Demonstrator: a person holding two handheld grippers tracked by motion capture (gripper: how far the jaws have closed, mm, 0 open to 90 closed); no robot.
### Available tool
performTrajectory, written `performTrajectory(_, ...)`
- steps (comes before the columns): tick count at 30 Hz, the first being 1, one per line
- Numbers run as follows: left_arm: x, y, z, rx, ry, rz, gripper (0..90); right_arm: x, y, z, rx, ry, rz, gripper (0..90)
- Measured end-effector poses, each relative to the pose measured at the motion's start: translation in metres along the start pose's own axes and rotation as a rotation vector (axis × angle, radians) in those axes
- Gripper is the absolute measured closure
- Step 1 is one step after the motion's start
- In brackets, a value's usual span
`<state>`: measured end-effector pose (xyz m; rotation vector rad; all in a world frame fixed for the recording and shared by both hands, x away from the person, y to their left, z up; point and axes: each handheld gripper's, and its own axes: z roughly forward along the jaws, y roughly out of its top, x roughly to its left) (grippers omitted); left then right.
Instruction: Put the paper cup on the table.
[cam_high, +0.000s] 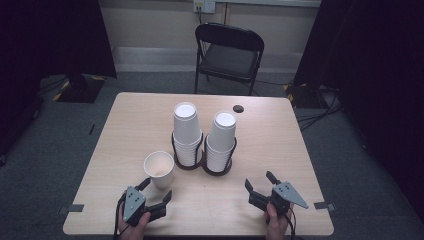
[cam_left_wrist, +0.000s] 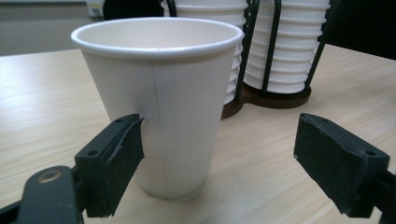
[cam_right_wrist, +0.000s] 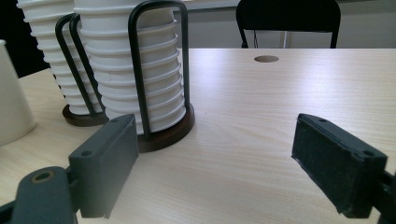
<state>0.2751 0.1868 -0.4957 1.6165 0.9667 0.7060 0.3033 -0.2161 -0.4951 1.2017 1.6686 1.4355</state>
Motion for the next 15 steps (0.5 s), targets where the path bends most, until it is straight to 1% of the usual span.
performTrajectory(3,-0.001,0.002,0.006,-0.002,0.016,0.025,15.7,0.000,0.000,0.000,-0.006,-0.003,0.001,13.9)
performTrajectory(4,0.000,0.002,0.007,-0.001,0.036,0.037,15.7,0.000,0.000,-0.001,-0.009,-0.003,0.001,14.0)
performTrajectory(5,0.001,0.002,0.007,-0.001,0.046,0.038,15.8,-0.001,0.000,-0.001,-0.011,-0.003,0.002,13.9)
performTrajectory(7,0.006,0.001,0.004,-0.012,0.046,0.008,15.7,-0.001,0.000,-0.001,-0.012,0.000,0.003,13.9)
performTrajectory(8,0.007,0.001,0.002,-0.016,0.056,0.004,15.5,-0.001,0.000,-0.001,-0.012,-0.002,0.002,14.0)
performTrajectory(9,0.008,0.000,0.000,-0.018,0.069,0.012,15.5,0.000,0.000,-0.001,-0.011,-0.002,0.001,13.9)
performTrajectory(11,0.009,-0.001,-0.002,-0.025,0.088,0.009,15.5,0.000,0.000,-0.001,-0.007,-0.002,-0.001,14.0)
performTrajectory(15,0.011,-0.001,-0.002,-0.035,0.089,-0.001,15.5,0.001,0.000,-0.001,-0.009,-0.007,-0.006,14.0)
